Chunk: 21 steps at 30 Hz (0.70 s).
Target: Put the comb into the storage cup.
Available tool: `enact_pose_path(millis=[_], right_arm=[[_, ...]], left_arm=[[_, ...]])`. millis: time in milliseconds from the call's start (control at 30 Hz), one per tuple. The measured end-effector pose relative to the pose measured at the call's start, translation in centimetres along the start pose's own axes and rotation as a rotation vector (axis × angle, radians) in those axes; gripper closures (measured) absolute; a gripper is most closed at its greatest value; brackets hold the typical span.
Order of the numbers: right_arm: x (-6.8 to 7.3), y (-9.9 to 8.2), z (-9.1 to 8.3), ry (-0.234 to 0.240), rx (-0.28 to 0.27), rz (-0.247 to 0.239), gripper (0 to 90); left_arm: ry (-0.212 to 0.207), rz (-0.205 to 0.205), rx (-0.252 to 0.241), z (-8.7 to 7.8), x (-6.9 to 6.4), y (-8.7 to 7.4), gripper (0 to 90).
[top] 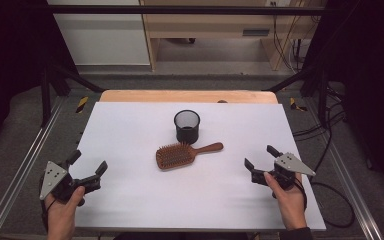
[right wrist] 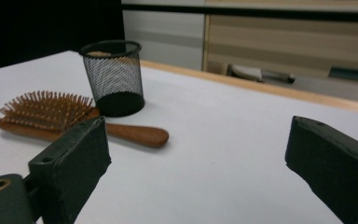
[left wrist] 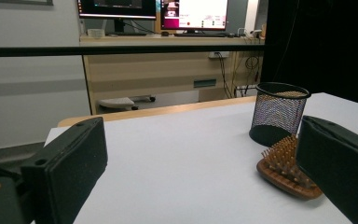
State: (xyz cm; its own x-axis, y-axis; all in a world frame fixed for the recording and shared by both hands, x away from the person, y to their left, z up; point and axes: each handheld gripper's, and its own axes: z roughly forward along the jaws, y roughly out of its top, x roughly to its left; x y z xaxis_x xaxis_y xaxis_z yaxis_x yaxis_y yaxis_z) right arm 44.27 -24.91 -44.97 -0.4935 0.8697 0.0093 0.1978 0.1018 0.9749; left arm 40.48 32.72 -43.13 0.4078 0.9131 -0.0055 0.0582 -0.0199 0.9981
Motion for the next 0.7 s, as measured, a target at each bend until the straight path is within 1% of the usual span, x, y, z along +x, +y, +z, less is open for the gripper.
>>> enact_pose_path(millis=[133, 233, 267, 300, 333, 367, 400, 433, 467, 533, 633, 700], right_arm=[[0.3, -0.2, 0.3, -0.003, 0.042, -0.008, 5.6], [0.4, -0.3, 0.4, -0.01, 0.047, 0.002, 5.6], [0.6, -0.2, 0.5, -0.023, 0.054, 0.007, 6.5], [0.6, -0.2, 0.5, -0.023, 0.054, 0.007, 6.5], [0.8, -0.1, 0.6, -0.038, 0.07, 0.003, 7.1], [1.0, 0.0, 0.6, -0.046, 0.075, 0.013, 7.3], [1.0, 0.0, 0.6, -0.046, 0.075, 0.013, 7.3], [1.5, 0.6, 0.8, -0.059, 0.077, 0.001, 9.1], [1.7, 1.0, 0.9, -0.063, 0.076, 0.002, 9.5], [2.3, 2.2, 1.1, -0.054, 0.074, -0.011, 12.1], [3.1, 4.4, 1.9, -0.035, 0.069, -0.046, 13.7], [3.6, 6.0, 2.5, -0.022, 0.073, -0.062, 17.1]], left_arm=[[0.001, 0.005, 0.007, 0.1, -0.1, -0.1, 2.6], [0.002, 0.009, 0.012, 0.1, -0.1, -0.1, 2.7], [0.006, 0.008, 0.013, 0.2, -0.1, -0.2, 2.7], [0.006, 0.008, 0.013, 0.2, -0.1, -0.2, 2.7], [0.007, 0.008, 0.014, 0.1, -0.1, -0.2, 2.8], [0.007, 0.008, 0.014, 0.1, -0.1, -0.2, 2.7], [0.008, 0.009, 0.015, 0.1, -0.1, -0.3, 2.7], [0.011, 0.008, 0.017, 0.1, 0.0, -0.3, 2.8], [0.011, 0.009, 0.02, 0.1, 0.0, -0.3, 2.8], [0.011, 0.003, 0.021, 0.2, 0.0, -0.4, 2.8], [0.015, -0.005, 0.022, 0.2, 0.1, -0.5, 2.9], [0.014, -0.006, 0.021, 0.2, 0.1, -0.5, 2.9]])
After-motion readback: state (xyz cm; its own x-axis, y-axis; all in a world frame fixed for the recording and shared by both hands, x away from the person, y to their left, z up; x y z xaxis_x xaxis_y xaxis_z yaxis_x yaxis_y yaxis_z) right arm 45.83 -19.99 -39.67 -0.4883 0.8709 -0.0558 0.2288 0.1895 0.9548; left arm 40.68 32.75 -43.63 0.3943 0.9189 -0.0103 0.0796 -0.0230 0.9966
